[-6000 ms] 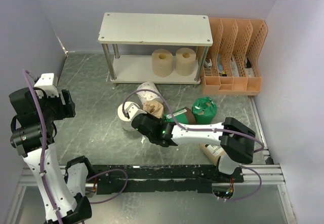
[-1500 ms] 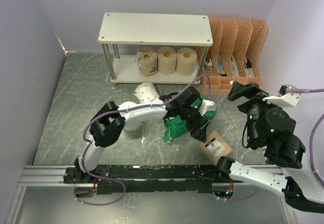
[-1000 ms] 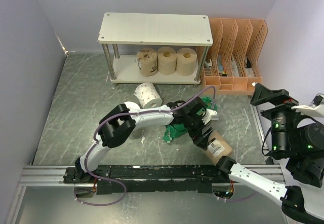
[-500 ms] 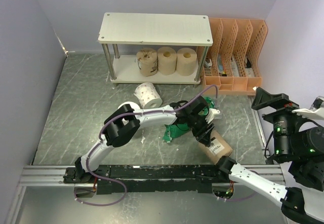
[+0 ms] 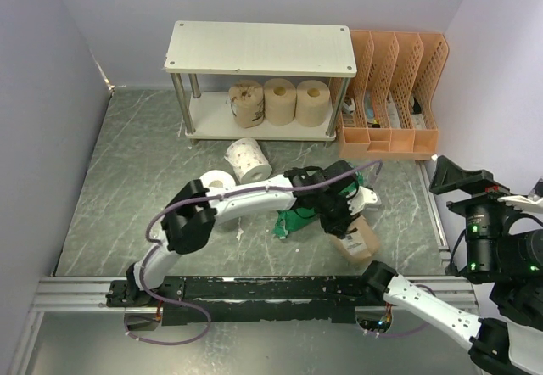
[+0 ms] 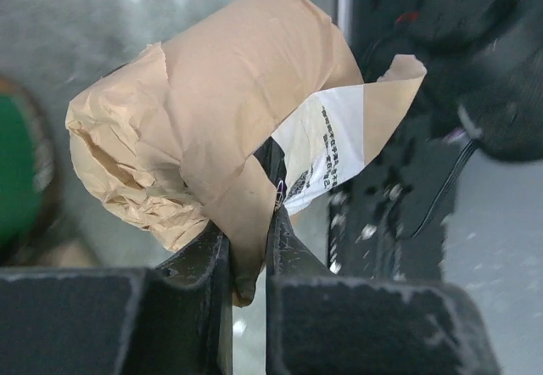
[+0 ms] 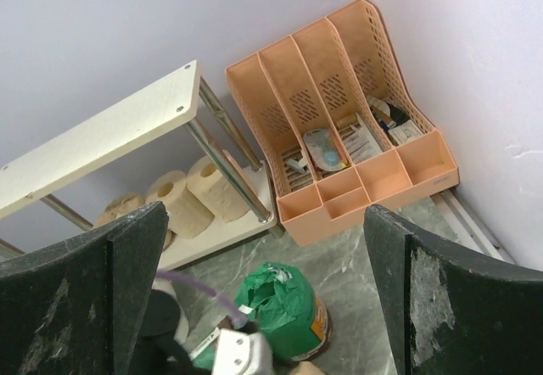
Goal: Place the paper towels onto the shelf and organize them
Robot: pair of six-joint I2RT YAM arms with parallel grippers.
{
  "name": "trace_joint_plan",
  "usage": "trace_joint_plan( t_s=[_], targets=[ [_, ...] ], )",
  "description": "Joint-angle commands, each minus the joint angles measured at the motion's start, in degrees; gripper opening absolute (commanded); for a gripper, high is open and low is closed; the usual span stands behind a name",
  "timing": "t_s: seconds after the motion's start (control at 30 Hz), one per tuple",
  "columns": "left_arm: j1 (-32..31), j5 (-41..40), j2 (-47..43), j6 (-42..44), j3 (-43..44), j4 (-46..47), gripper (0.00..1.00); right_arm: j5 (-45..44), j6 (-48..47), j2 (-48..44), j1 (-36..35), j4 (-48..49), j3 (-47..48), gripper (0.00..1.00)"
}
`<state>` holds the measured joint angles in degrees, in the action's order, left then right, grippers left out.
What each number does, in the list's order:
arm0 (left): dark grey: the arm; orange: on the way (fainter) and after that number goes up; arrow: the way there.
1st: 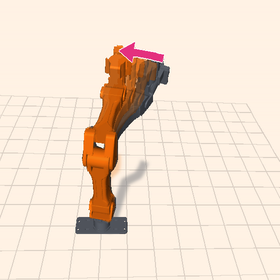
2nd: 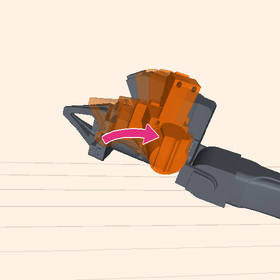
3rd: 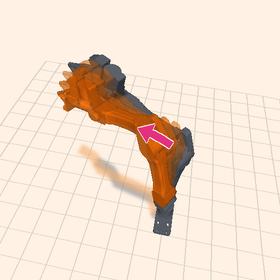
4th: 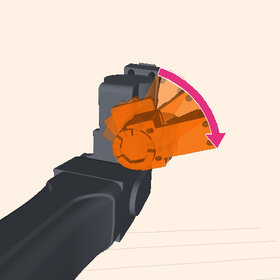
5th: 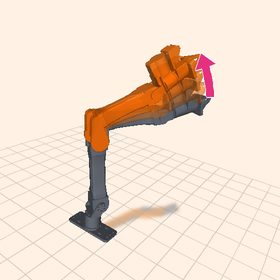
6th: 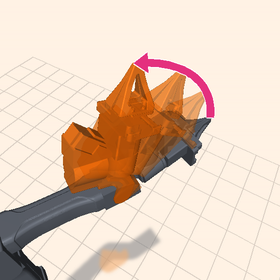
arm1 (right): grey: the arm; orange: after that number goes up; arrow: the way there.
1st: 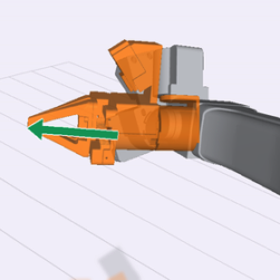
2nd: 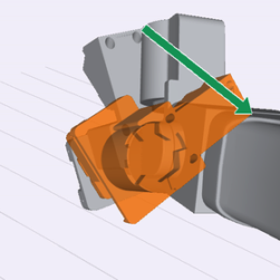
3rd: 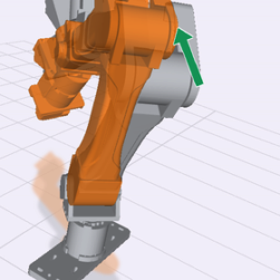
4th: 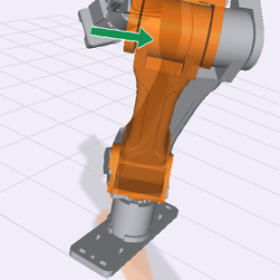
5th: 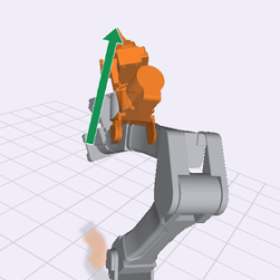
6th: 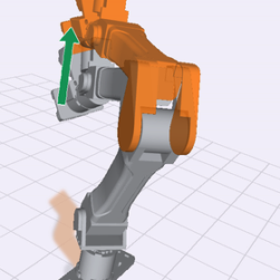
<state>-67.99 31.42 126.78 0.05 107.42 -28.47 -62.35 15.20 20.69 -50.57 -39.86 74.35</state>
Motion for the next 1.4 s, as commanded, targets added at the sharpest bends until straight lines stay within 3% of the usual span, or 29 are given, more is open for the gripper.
trace_joint_plan(
  t_s=[0.0, 0.13, 0.27, 0.33, 0.43, 0.57, 0.77, 0.9, 1.07, 1.37],
  targets=[
    [-0.7, -19.8, -10.3, 18.8, 1.5, -18.8, 0.07, 0.5, -1.9, -0.8, -0.1, 1.8, -1.5, 1.0],
    [-0.7, -24.6, -22.2, 27.1, -4.0, -22.9, 0.07, 2.4, -1.5, -2.8, -0.9, 5.1, -3.8, 1.0],
    [-0.1, -35.5, -29.4, 32.2, -6.4, -26.3, 0.07, 4.1, -3.9, -4.4, -2.1, 10.9, -6.7, 1.0],
    [3.1, -41.0, -32.1, 33.0, -8.1, -26.0, 0.07, 4.0, -4.5, -4.1, -2.7, 11.9, -7.0, 1.0],
    [12.6, -42.5, -35.4, 35.3, -12.0, -22.1, 0.07, 4.2, -5.7, -3.6, -3.3, 14.1, -8.1, 1.0],
    [18.9, -53.7, -40.1, 42.8, -21.3, -7.9, 0.07, 7.5, -7.0, -4.1, -3.3, 17.8, -10.9, 1.0],
    [30.2, -54.5, -39.9, 45.8, -18.1, -1.1, 0.07, 8.3, -5.4, -2.5, -3.3, 19.8, -14.1, 1.0],
    [32.3, -56.0, -39.7, 50.5, -20.9, 5.7, 0.07, 8.9, -4.5, -1.8, -3.3, 20.3, -15.6, 1.0],
    [34.1, -52.7, -38.1, 49.8, -24.0, 7.7, 0.07, 10.4, -5.7, -2.2, -3.4, 21.1, -15.7, 1.0],
    [35.0, -54.6, -31.6, 55.3, -27.9, 12.6, 0.07, 10.6, -4.7, -5.9, -3.3, 19.4, -15.9, 1.0]
  ],
)
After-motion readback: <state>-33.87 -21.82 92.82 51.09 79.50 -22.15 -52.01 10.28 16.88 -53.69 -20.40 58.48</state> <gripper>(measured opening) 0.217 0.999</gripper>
